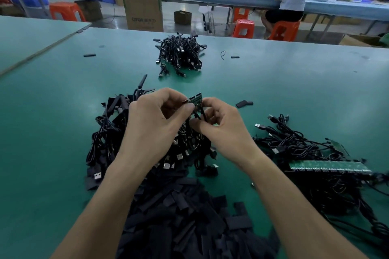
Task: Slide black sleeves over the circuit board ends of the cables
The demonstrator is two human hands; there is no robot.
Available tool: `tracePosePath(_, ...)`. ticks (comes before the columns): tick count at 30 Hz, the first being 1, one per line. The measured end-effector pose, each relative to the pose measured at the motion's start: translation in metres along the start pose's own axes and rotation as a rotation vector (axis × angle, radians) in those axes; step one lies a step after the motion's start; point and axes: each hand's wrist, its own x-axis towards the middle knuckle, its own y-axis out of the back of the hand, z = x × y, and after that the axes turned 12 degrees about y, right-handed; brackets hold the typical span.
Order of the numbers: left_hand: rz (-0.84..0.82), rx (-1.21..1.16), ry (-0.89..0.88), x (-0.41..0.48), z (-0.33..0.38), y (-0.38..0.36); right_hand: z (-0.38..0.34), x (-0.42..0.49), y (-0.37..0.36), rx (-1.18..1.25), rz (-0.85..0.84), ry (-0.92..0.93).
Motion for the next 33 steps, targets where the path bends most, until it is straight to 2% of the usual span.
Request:
tracePosePath(3,-0.039,-0.069,0.045,0.001,-0.004,-0.001,-0.001,-0.005,0.004,0.075,-0.004,0.017)
tracePosePath(7,-0.162,-0.267,0.11,0.002,-0.004,-0.003,-0.002,-0.007,0.005,0.34,0.077,-0.021)
tracePosePath(11,-0.277,-0.427,0.184,0.001,0.001,-0.007,0.0,-0.007,0.003,0.593,0.05,-0.082)
tracePosePath(16,-0.308,-0.444,0.191,0.0,0.003,-0.008,0.0,-0.005,0.002,0.718,0.063,-0.116)
tracePosePath(21,-0.374,-0.483,0.218,0.001,0.0,-0.004,-0.001,-0.004,0.007,0.849,-0.083,-0.197)
tracePosePath(23,-0.379,-0.492,0.194,0.0,0.001,-0.003,-0.002,-0.003,0.007,0.844,-0.093,-0.214)
tracePosePath(26,-0.318,-0.557,0.146,0.002,0.002,-0.002,0.001,-0.001,0.007,0.677,0.106,-0.207)
tracePosePath(29,-0.275,-0.707,0.135,0.004,-0.001,0.001,0.006,0.003,0.014,0.209,0.389,-0.203)
tracePosePath(30,-0.258,-0.766,0.136,0.005,-0.001,0.003,0.008,0.004,0.017,0.059,0.437,-0.192)
tracePosePath(31,-0.23,-0.801,0.13,0.005,-0.001,0.004,0.009,0.004,0.021,-0.1,0.436,-0.176)
tracePosePath(33,-0.153,-0.781,0.091,0.005,0.0,0.005,0.008,0.002,0.025,-0.394,0.321,-0.171)
